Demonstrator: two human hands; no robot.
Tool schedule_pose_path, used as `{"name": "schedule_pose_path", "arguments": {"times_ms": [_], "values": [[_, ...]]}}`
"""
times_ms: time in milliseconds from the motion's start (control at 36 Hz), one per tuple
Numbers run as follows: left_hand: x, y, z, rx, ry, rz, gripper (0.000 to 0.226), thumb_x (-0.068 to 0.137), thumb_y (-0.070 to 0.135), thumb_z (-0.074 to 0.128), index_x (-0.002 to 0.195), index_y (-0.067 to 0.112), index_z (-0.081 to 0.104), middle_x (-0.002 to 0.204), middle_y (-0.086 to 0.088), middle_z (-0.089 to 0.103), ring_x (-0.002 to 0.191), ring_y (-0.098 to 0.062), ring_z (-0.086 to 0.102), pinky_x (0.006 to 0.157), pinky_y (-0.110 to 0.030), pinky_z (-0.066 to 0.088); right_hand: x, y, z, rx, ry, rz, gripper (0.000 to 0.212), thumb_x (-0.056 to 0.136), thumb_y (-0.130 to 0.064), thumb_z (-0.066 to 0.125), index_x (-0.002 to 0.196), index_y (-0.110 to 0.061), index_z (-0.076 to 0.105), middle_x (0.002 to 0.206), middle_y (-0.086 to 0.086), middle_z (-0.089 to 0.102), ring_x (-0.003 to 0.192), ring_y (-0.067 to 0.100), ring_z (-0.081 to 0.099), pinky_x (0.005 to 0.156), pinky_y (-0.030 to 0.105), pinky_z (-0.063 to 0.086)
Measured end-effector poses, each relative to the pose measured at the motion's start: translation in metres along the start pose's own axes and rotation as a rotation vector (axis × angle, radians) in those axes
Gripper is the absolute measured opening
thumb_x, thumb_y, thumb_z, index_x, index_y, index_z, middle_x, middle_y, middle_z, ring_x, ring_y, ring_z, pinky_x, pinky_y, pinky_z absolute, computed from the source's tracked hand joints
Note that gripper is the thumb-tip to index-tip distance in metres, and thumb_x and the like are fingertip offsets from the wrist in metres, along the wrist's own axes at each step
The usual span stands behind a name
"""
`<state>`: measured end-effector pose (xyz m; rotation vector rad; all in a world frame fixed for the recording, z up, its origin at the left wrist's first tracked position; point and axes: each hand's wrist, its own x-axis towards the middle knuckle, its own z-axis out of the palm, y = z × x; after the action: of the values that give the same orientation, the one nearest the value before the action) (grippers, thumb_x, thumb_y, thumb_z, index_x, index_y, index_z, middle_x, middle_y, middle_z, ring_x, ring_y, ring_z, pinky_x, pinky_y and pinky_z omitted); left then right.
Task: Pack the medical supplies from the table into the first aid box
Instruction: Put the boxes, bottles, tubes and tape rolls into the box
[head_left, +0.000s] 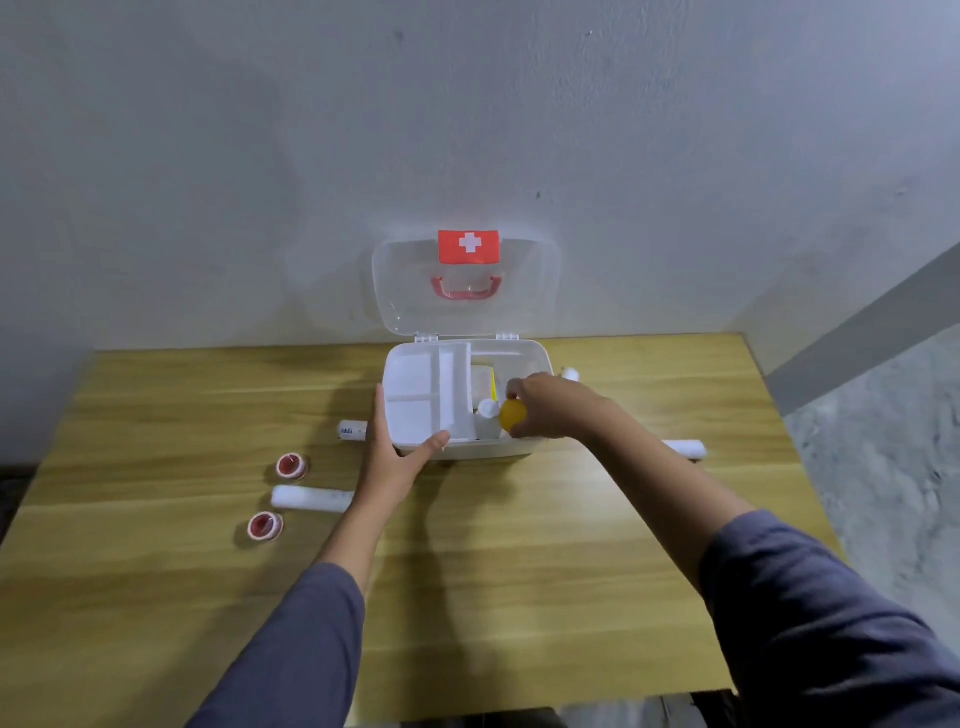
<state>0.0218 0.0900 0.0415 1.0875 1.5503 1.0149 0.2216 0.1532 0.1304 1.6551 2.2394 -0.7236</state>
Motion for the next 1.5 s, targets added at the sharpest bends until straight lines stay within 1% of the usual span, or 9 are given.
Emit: {"name": "schedule_pose_path", "arguments": {"times_ms": [194, 417, 583, 778, 889, 1000, 1167, 1333, 1500], "values": [[0.0, 0.0, 0.0, 0.007, -0.001, -0.003, 0.113, 0.06, 0.053, 0.078, 0.147, 0.034, 0.009, 0.156, 0.008, 0.019, 0.141, -0.011, 0.02, 0.115, -0.046, 0.025, -0.007, -0.005, -0.007, 0.001, 0.011, 0.023, 0.015, 0.08, -0.014, 0.052, 0.09, -0.009, 0.043, 0.086, 0.007, 0.05, 0.074, 0.024, 0.046, 0.047, 0.026, 0.026], [0.001, -0.003, 0.0, 0.017, -0.007, -0.006, 0.116, 0.055, 0.061, 0.077, 0.146, 0.037, 0.008, 0.155, 0.008, 0.02, 0.141, -0.013, 0.021, 0.114, -0.047, 0.026, -0.01, -0.001, -0.003, 0.083, 0.108, 0.052, 0.026, 0.075, -0.019, 0.062, 0.096, -0.004, 0.066, 0.091, 0.015, 0.065, 0.084, 0.027, 0.057, 0.075, 0.035, 0.042], [0.001, -0.001, 0.002, 0.012, 0.018, 0.016, 0.107, 0.068, 0.039, 0.079, 0.148, 0.029, 0.01, 0.156, 0.006, 0.018, 0.142, -0.012, 0.019, 0.116, -0.041, 0.023, -0.015, -0.001, 0.001, 0.101, 0.211, 0.064, 0.012, 0.072, -0.005, 0.063, 0.08, 0.003, 0.066, 0.07, 0.014, 0.054, 0.069, 0.028, 0.048, 0.071, 0.035, 0.046], [0.001, -0.001, -0.001, 0.028, 0.001, 0.008, 0.109, 0.058, 0.058, 0.077, 0.145, 0.036, 0.014, 0.153, 0.006, 0.027, 0.14, -0.013, 0.026, 0.113, -0.047, 0.029, -0.014, -0.002, 0.008, 0.137, 0.273, 0.036, 0.011, 0.074, -0.001, 0.057, 0.065, -0.007, 0.059, 0.05, -0.001, 0.037, 0.059, 0.023, 0.041, 0.071, 0.034, 0.047], [0.001, -0.001, -0.001, 0.033, 0.002, 0.022, 0.108, 0.061, 0.054, 0.078, 0.145, 0.036, 0.013, 0.154, 0.007, 0.024, 0.14, -0.013, 0.023, 0.114, -0.047, 0.027, -0.014, -0.01, 0.014, 0.211, 0.339, 0.009, 0.007, 0.081, -0.008, 0.058, 0.079, -0.004, 0.063, 0.067, 0.009, 0.055, 0.072, 0.027, 0.047, 0.053, 0.026, 0.031], [0.0, 0.001, 0.001, 0.031, 0.012, 0.03, 0.105, 0.068, 0.041, 0.078, 0.147, 0.031, 0.011, 0.155, 0.007, 0.021, 0.141, -0.012, 0.02, 0.115, -0.04, 0.025, -0.01, -0.009, 0.022, 0.334, 0.414, -0.015, 0.019, 0.081, -0.009, 0.064, 0.097, 0.0, 0.064, 0.101, 0.016, 0.065, 0.092, 0.03, 0.058, 0.076, 0.033, 0.043], [-0.001, 0.0, 0.002, 0.04, 0.032, 0.03, 0.102, 0.072, 0.033, 0.077, 0.148, 0.027, 0.01, 0.156, 0.006, 0.018, 0.141, -0.011, 0.018, 0.116, -0.041, 0.022, -0.009, -0.005, 0.031, 0.421, 0.452, -0.001, 0.025, 0.082, -0.007, 0.064, 0.106, 0.0, 0.062, 0.106, 0.017, 0.063, 0.1, 0.031, 0.056, 0.082, 0.036, 0.045], [-0.001, 0.001, 0.0, 0.02, 0.002, 0.041, 0.101, 0.071, 0.036, 0.078, 0.147, 0.03, 0.012, 0.155, 0.007, 0.021, 0.14, -0.009, 0.021, 0.116, -0.04, 0.022, -0.019, 0.007, 0.039, 0.59, 0.632, -0.086, 0.027, 0.085, -0.014, 0.061, 0.112, -0.009, 0.062, 0.114, 0.006, 0.065, 0.104, 0.018, 0.058, 0.083, 0.019, 0.04], [-0.003, 0.004, 0.002, 0.025, 0.006, 0.052, 0.099, 0.074, 0.029, 0.075, 0.148, 0.026, 0.009, 0.155, 0.008, 0.019, 0.14, -0.007, 0.019, 0.116, -0.035, 0.021, -0.042, 0.052, 0.069, 0.695, 0.885, 0.106, 0.028, 0.086, -0.008, 0.059, 0.113, -0.004, 0.059, 0.117, 0.013, 0.06, 0.109, 0.023, 0.055, 0.094, 0.026, 0.04]]}}
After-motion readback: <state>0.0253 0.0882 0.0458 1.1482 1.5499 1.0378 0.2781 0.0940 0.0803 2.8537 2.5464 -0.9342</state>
